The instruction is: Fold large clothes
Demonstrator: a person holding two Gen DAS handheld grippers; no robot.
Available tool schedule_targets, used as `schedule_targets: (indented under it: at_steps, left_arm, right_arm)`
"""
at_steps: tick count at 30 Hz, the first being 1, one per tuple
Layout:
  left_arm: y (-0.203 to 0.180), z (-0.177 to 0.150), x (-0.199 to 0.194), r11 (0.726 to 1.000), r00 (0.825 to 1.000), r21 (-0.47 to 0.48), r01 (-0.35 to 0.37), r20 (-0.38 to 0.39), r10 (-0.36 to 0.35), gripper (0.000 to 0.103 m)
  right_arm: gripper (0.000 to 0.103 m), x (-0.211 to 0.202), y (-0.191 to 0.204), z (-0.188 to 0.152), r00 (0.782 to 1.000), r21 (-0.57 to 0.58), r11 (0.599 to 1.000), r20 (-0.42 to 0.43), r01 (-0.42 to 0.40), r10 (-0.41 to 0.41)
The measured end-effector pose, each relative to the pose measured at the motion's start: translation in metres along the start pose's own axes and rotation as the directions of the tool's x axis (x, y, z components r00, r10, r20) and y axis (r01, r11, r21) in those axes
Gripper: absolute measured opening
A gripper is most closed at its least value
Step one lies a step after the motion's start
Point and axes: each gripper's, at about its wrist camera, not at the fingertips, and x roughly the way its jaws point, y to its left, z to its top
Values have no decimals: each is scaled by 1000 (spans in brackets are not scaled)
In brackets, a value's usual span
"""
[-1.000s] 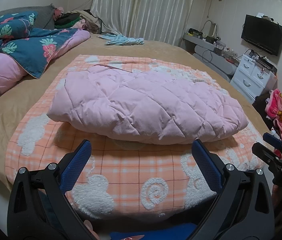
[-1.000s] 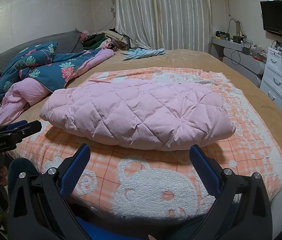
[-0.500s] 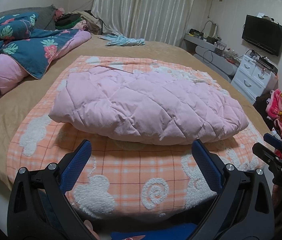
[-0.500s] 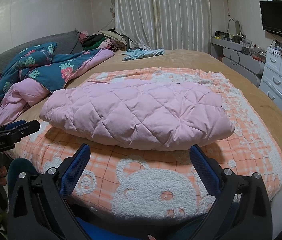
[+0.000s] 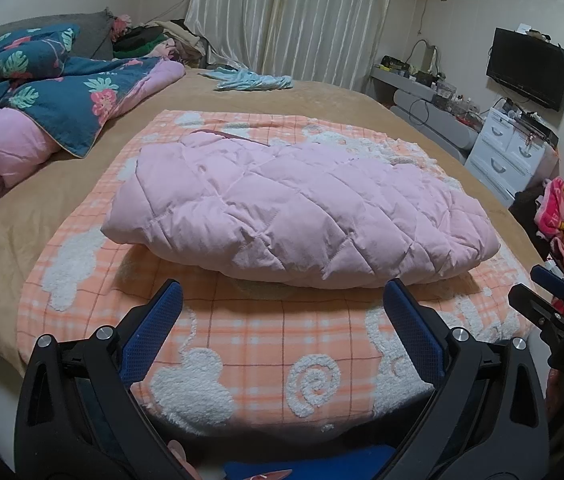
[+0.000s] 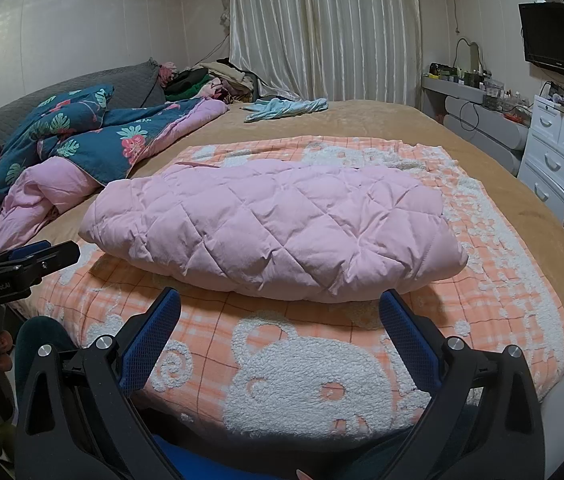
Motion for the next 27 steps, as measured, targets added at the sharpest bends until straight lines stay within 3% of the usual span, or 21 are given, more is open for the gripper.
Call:
schedule_targets:
  at_steps: [27]
  left_arm:
    - [0,0,0,1000,1000,2,-6,1,6,94]
  right_arm:
    - [99,-1,1,0,1000,-4,1000,1,1,-1]
